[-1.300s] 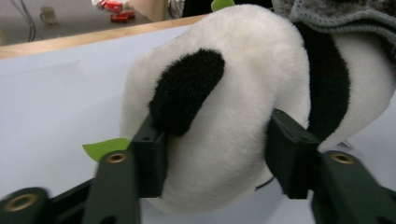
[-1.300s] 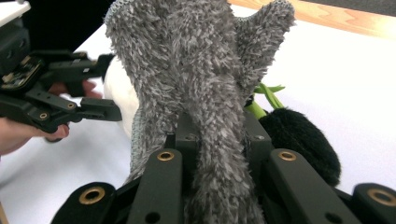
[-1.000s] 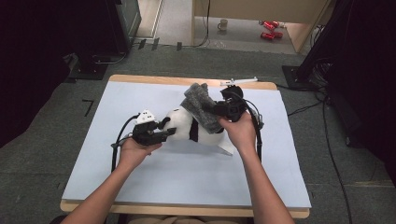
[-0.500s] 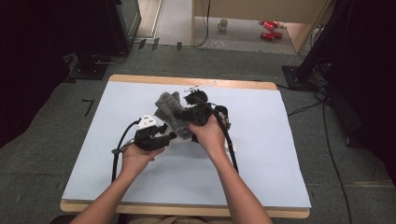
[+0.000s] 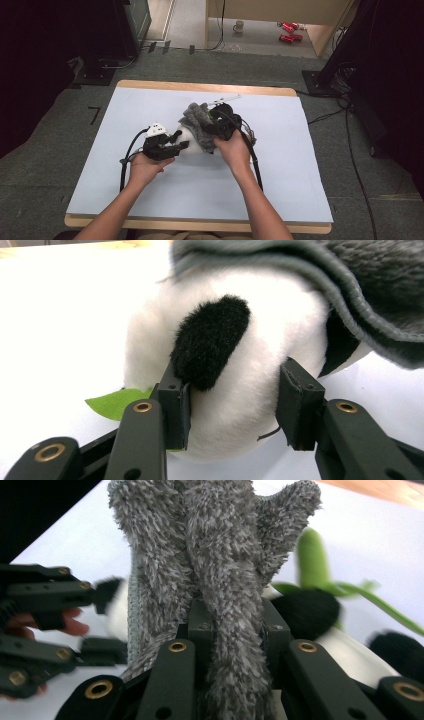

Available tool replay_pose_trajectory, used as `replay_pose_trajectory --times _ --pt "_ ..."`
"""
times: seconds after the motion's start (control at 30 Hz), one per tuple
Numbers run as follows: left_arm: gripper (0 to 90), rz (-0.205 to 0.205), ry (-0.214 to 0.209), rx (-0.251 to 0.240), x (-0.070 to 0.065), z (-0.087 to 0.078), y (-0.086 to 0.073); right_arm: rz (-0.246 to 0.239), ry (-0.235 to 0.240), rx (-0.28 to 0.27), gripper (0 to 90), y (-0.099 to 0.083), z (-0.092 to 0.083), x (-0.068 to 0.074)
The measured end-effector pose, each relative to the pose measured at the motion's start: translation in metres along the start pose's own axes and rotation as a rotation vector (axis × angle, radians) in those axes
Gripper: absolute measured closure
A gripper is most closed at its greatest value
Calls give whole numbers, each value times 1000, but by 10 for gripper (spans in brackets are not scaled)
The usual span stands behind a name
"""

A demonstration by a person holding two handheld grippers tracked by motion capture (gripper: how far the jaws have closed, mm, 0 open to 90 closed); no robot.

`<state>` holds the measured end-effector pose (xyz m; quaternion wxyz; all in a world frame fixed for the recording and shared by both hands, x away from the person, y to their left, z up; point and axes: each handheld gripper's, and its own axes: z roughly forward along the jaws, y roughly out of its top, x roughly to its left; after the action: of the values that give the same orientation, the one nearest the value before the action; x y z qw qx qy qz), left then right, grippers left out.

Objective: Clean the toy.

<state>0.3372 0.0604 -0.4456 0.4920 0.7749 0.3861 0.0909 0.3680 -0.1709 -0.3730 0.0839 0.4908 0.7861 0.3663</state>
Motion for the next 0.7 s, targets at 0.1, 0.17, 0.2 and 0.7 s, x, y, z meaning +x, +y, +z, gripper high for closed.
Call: replay_pose_trajectory --times 0.1,0.17,0.2,0.7 --pt "548 1 -7 5 0 0 1 14 -10 7 748 -3 -8 -10" --pt "549 1 -10 9 0 0 1 16 -35 -5 748 -4 -14 -16" --pt "550 -4 -18 13 2 -1 2 38 -42 -21 748 -5 -18 -21" --pt "547 -14 -23 0 3 -1 1 73 -103 -56 762 -5 -54 -52"
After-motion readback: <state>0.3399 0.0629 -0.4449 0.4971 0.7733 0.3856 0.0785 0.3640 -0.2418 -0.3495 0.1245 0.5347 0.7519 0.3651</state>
